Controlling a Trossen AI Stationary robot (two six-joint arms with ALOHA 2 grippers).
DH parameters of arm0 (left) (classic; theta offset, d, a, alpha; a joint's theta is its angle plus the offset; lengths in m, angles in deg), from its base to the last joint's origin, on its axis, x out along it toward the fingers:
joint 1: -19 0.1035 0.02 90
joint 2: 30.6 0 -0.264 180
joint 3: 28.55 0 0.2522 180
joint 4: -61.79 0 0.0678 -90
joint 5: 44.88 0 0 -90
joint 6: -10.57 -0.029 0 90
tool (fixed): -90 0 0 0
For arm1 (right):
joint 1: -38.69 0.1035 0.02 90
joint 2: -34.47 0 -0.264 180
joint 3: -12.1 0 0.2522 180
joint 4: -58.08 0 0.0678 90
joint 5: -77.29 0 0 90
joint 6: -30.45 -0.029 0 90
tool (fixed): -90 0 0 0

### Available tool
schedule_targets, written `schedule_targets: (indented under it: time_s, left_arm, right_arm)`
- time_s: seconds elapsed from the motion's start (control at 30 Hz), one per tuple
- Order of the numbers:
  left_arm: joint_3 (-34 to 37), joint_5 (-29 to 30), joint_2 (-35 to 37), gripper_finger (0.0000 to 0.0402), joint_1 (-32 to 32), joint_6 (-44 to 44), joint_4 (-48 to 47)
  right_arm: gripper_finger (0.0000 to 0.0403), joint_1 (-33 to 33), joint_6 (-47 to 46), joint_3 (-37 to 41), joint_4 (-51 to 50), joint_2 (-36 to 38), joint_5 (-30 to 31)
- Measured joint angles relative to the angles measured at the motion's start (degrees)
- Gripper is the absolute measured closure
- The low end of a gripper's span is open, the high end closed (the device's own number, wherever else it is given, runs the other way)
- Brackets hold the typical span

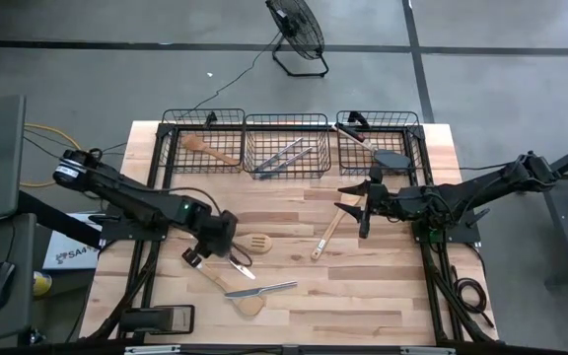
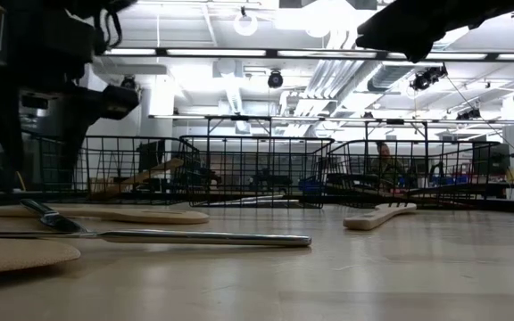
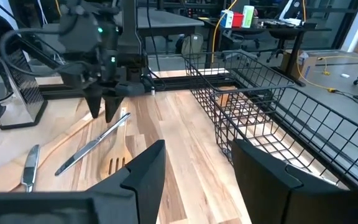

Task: Pick & Place Kitchen Items
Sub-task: Put the silver table knife into the middle mesh basket

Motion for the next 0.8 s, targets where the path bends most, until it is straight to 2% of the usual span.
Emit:
schedule_targets:
  time_s: [0.2, 0.63, 0.8]
  left_arm:
    - [0.0, 4.8, -2.8, 0.0208, -3.8, -2.4, 2.3]
    - [0.0, 4.5, -10.9, 0.0209, -4.0, -2.2, 6.1]
    - [-0.2, 4.2, -12.9, 0.0235, -4.0, -2.2, 5.4]
  right_arm:
    - [0.0227, 0.0, -0.5, 0.0, -0.1, 0.0, 0.0]
    - [0.0227, 0.0, -2.7, 0.0, -0.5, 0.0, 0.0]
    - [0.0227, 0.0, -2.7, 0.0, -0.7, 0.0, 0.0]
